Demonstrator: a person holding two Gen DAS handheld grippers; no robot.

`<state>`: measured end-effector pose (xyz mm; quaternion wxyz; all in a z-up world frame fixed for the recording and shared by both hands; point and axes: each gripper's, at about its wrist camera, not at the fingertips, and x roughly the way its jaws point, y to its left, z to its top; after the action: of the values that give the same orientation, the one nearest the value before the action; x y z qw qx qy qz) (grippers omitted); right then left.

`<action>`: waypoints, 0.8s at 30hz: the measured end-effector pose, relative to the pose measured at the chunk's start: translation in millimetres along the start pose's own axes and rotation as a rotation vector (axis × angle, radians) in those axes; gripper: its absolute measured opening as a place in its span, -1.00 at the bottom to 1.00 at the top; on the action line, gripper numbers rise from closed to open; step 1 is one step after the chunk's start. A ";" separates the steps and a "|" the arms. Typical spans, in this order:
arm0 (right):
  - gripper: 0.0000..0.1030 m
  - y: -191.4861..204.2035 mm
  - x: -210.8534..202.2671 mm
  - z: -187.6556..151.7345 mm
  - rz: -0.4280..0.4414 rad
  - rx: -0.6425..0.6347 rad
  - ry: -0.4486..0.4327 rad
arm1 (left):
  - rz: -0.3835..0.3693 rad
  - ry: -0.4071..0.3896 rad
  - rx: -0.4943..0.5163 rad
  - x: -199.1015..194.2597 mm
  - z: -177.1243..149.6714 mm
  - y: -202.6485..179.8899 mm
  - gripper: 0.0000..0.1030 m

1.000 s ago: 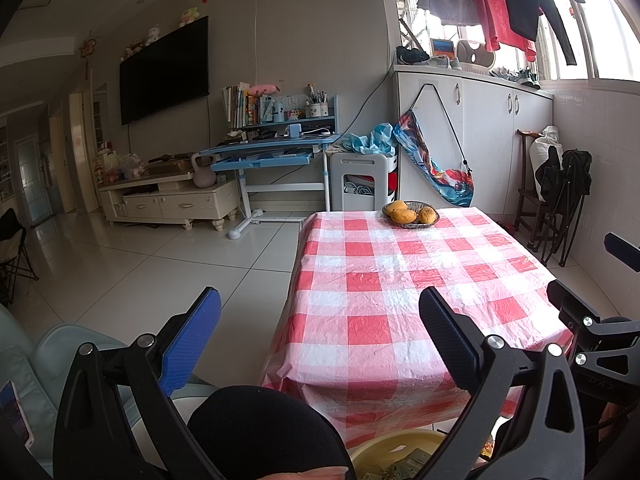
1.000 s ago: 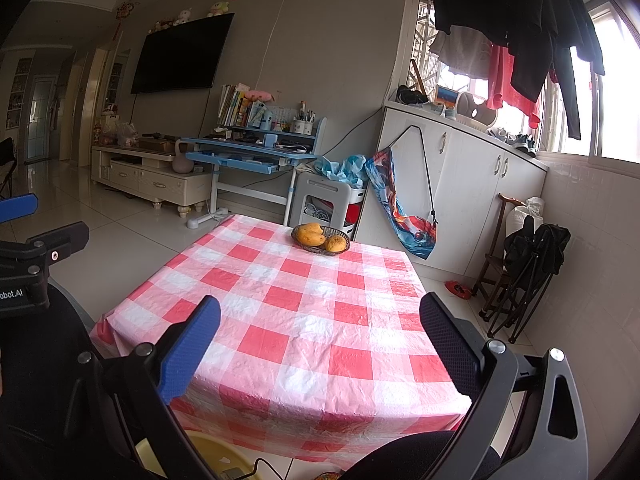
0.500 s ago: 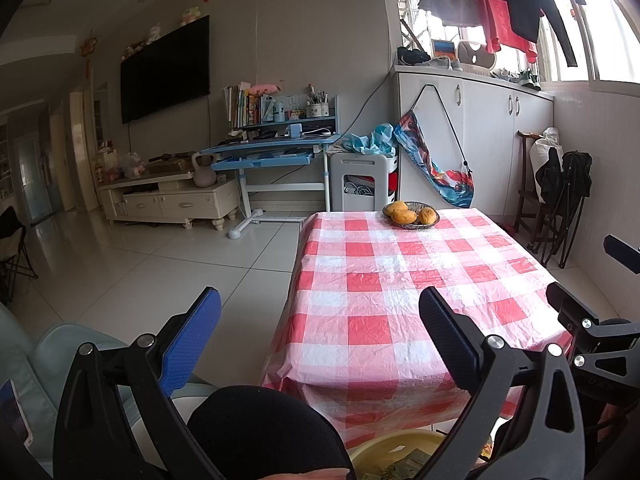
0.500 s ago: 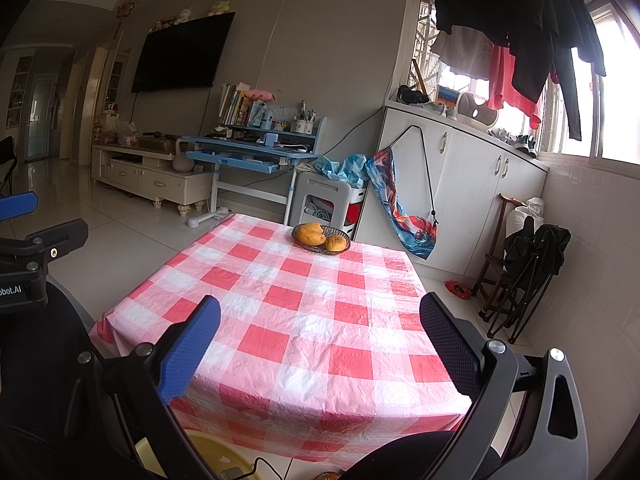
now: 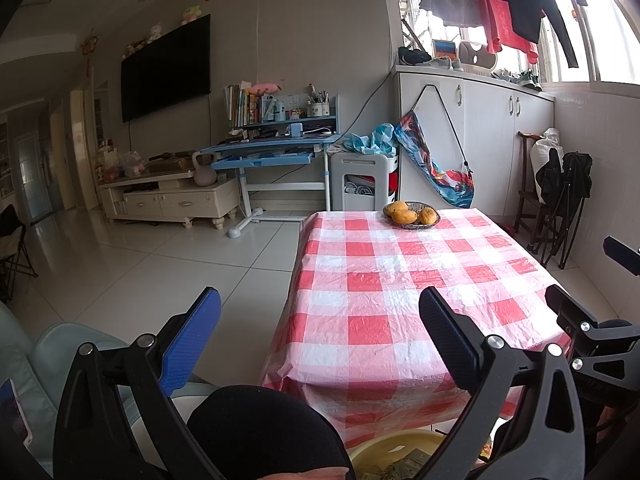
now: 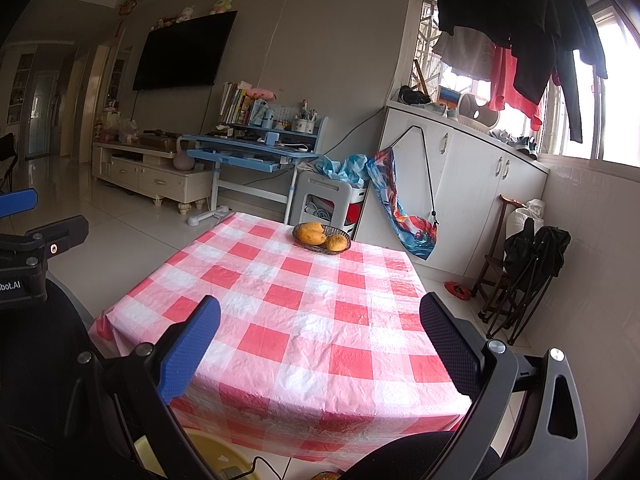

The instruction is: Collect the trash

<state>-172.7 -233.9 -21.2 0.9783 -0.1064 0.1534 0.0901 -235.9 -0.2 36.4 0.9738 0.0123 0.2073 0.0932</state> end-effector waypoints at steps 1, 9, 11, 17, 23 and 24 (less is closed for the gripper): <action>0.85 0.2 0.0 0.0 0.000 0.000 0.000 | -0.001 0.000 0.000 0.1 0.0 0.2 0.86; 0.85 0.5 0.2 0.2 0.000 -0.001 0.001 | 0.000 0.000 -0.002 -0.1 0.1 0.0 0.86; 0.85 -1.2 -0.5 -0.1 0.000 -0.004 0.001 | 0.001 0.001 -0.002 -0.1 0.2 0.0 0.86; 0.85 -7.1 -2.8 -2.2 0.001 -0.005 0.001 | 0.001 0.000 0.002 -0.1 0.1 0.1 0.86; 0.85 -13.4 -3.9 -5.9 -0.001 -0.009 0.005 | 0.000 0.001 -0.007 -0.2 0.1 -0.3 0.86; 0.85 -12.7 -3.1 -6.0 0.000 -0.012 0.005 | 0.000 0.001 -0.011 -0.2 0.0 -0.8 0.86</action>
<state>-174.7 -248.0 -23.5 0.9772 -0.1128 0.1554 0.0906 -236.0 -1.0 36.4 0.9737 0.0068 0.2072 0.0942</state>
